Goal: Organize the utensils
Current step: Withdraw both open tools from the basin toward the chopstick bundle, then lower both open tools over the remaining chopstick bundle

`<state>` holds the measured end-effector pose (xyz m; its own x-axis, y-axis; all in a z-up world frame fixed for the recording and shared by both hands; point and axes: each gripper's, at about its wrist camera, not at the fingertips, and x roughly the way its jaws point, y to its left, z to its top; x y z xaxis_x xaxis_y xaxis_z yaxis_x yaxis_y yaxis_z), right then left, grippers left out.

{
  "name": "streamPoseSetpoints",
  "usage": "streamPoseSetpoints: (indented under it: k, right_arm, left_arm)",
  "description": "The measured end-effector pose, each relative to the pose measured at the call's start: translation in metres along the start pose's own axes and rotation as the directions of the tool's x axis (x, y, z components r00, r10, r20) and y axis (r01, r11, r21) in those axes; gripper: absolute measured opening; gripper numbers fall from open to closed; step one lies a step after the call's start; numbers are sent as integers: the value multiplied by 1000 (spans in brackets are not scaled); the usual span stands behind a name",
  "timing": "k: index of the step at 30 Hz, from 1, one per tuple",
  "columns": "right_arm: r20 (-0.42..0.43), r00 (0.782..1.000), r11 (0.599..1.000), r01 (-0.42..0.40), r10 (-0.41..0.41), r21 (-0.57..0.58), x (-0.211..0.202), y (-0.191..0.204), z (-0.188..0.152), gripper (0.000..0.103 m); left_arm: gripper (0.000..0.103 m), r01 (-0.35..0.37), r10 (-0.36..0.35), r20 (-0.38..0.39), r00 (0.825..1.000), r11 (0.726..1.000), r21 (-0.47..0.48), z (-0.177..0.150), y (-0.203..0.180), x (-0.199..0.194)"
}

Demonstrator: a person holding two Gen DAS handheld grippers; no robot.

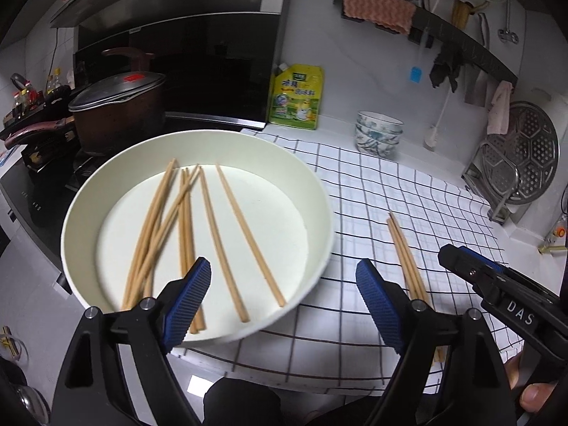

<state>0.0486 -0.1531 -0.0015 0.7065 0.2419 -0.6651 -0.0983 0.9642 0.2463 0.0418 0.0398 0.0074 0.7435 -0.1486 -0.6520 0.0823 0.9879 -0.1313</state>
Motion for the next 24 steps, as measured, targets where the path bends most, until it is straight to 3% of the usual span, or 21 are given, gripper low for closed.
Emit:
streamPoseSetpoints:
  k: [13,24]
  right_arm:
    - [0,1000,998,28,-28,57,-10,-49,-13,36]
    - [-36,999,998,41,-39,43,0,-68,-19,38]
  left_arm:
    - [85,31,-31,-8,999,997,65,-11,-49,1]
    - [85,28,-26,-29,999,995,99,-20,-72,9]
